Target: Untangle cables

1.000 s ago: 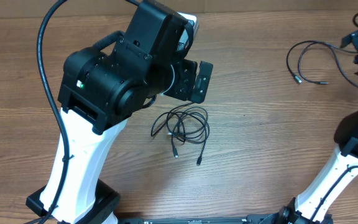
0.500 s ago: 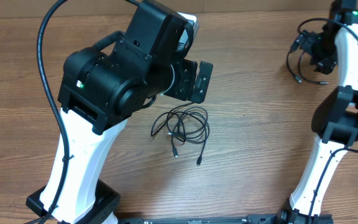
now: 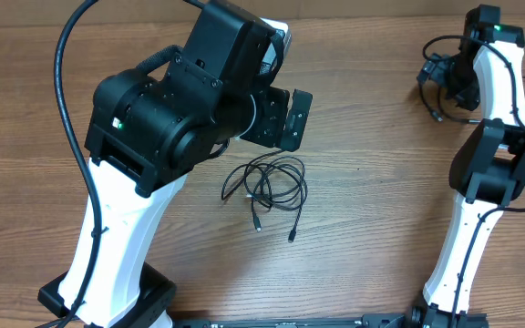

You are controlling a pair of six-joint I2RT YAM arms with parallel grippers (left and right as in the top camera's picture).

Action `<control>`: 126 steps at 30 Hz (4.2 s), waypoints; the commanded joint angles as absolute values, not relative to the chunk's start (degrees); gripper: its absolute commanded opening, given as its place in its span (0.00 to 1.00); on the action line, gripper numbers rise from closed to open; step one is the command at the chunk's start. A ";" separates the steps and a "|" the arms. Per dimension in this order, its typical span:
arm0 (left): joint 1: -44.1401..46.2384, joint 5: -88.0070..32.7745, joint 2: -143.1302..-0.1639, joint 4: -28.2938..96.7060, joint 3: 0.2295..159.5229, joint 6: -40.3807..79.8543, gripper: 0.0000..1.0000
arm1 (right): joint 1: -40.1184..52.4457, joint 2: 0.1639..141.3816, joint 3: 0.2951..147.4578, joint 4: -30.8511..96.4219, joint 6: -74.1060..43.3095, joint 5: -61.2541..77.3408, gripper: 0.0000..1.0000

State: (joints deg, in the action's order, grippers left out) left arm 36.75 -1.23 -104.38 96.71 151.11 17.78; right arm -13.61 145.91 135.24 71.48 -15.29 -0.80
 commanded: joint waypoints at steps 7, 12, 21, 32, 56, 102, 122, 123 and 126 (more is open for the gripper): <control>36.71 0.23 -104.88 96.79 150.85 16.71 1.00 | -11.22 146.76 131.26 67.88 -7.44 -0.36 0.98; 36.71 0.25 -104.88 96.79 150.85 16.67 0.99 | -10.92 147.59 128.33 65.56 -7.20 -0.38 0.94; 36.71 0.62 -104.88 96.79 150.85 16.69 1.00 | -10.92 147.79 128.31 64.03 -7.40 -0.34 0.55; 36.71 0.62 -104.88 96.79 150.85 16.69 1.00 | -11.00 146.02 138.19 65.63 -9.17 7.46 0.45; 36.71 0.60 -104.88 96.79 150.85 16.69 1.00 | -32.12 143.92 145.88 78.37 -33.43 -3.79 1.00; 36.77 0.58 -104.88 96.79 150.85 16.71 1.00 | -39.03 150.26 137.75 64.53 -28.01 -10.11 0.67; 36.77 0.58 -104.88 96.79 150.85 16.71 1.00 | -39.03 150.23 136.42 57.63 -28.01 6.09 0.13; 36.77 0.56 -104.88 96.79 150.85 16.71 1.00 | -39.03 150.23 137.27 57.45 -28.01 7.49 0.13; 36.77 0.58 -104.88 96.79 150.85 16.71 0.99 | -39.03 150.21 140.90 57.45 -28.03 11.73 0.14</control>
